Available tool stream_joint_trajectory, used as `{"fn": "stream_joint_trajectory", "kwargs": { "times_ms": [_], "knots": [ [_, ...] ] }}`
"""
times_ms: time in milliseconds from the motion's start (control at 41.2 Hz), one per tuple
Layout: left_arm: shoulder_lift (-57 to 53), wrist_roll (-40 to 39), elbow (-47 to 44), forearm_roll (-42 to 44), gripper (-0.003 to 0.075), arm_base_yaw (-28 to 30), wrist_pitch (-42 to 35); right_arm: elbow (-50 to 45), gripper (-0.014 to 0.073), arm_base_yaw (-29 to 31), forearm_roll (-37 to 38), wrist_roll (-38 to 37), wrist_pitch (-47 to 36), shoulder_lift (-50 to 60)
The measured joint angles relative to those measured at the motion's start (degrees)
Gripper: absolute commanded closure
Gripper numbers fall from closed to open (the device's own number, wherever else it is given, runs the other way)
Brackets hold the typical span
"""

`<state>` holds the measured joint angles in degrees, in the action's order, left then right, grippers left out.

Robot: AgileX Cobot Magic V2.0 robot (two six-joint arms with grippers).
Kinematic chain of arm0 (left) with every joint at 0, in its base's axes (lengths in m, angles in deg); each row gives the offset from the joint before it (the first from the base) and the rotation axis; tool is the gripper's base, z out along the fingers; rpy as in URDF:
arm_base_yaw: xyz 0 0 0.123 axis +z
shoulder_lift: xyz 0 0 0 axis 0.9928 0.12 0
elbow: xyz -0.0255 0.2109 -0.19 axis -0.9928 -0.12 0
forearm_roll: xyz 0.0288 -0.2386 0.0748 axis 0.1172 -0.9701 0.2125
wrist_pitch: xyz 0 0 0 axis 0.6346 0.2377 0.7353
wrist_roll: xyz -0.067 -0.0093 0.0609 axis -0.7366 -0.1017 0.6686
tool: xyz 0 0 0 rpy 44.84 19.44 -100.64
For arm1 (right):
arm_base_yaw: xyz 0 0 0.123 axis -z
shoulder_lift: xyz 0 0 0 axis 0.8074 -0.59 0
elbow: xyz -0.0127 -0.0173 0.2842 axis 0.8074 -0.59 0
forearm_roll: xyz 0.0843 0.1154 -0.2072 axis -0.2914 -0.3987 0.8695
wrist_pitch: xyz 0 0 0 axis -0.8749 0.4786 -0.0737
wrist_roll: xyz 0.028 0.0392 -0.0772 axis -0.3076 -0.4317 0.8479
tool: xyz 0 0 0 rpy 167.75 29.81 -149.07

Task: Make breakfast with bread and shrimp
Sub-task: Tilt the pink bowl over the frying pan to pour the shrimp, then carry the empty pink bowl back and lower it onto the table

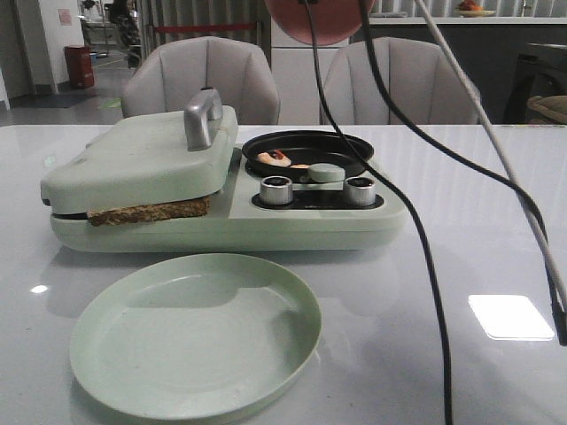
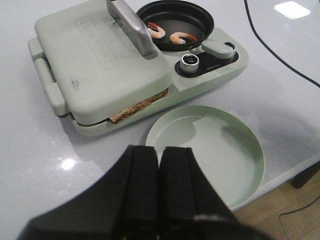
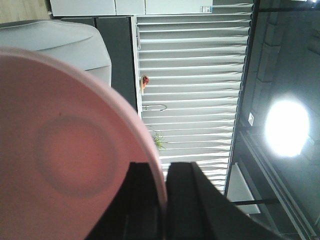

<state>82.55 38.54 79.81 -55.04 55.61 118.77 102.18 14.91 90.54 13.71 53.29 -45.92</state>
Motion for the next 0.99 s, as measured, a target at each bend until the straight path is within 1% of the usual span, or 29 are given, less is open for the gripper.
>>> {"fn": "stream_joint_trajectory", "kwargs": {
  "times_ms": [121,291,437,485,510,534,704,728,777,849,995],
  "knots": [
    [0.0,0.0,0.0,0.0,0.0618,0.0,0.0,0.0,0.0624,0.0,-2.2,-0.5,0.3,0.0],
    [0.0,0.0,0.0,0.0,0.0618,0.0,0.0,0.0,0.0624,0.2,-10.3,-1.2,2.4,0.0],
    [0.0,0.0,0.0,0.0,0.0618,0.0,0.0,0.0,0.0624,2.5,-24.7,0.6,2.9,2.2],
    [0.0,0.0,0.0,0.0,0.0618,0.0,0.0,0.0,0.0624,4.0,-31.7,1.9,3.8,3.8],
    [0.0,0.0,0.0,0.0,0.0618,0.0,0.0,0.0,0.0624,4.8,-33.5,2.5,4.1,4.5],
    [0.0,0.0,0.0,0.0,0.0618,0.0,0.0,0.0,0.0624,5.7,-37.1,3.2,4.9,5.7],
    [0.0,0.0,0.0,0.0,0.0618,0.0,0.0,-1.5,0.0624,14.9,-59.1,6.1,8.0,12.9],
    [0.0,0.0,0.0,0.0,0.0618,0.0,0.0,-2.3,0.0624,16.2,-60.8,6.4,8.0,13.9],
    [0.0,0.0,0.0,0.0,0.0618,0.0,0.0,-4.9,0.0624,19.4,-66.9,6.7,7.6,16.3],
    [0.0,0.0,0.0,0.0,0.0619,0.0,0.0,-10.2,0.0624,23.6,-73.2,7.6,5.5,20.0],
    [0.0,0.0,0.0,0.0,0.0618,0.0,0.0,-23.4,0.0624,31.0,-83.4,10.1,0.4,27.4]
  ]
}}
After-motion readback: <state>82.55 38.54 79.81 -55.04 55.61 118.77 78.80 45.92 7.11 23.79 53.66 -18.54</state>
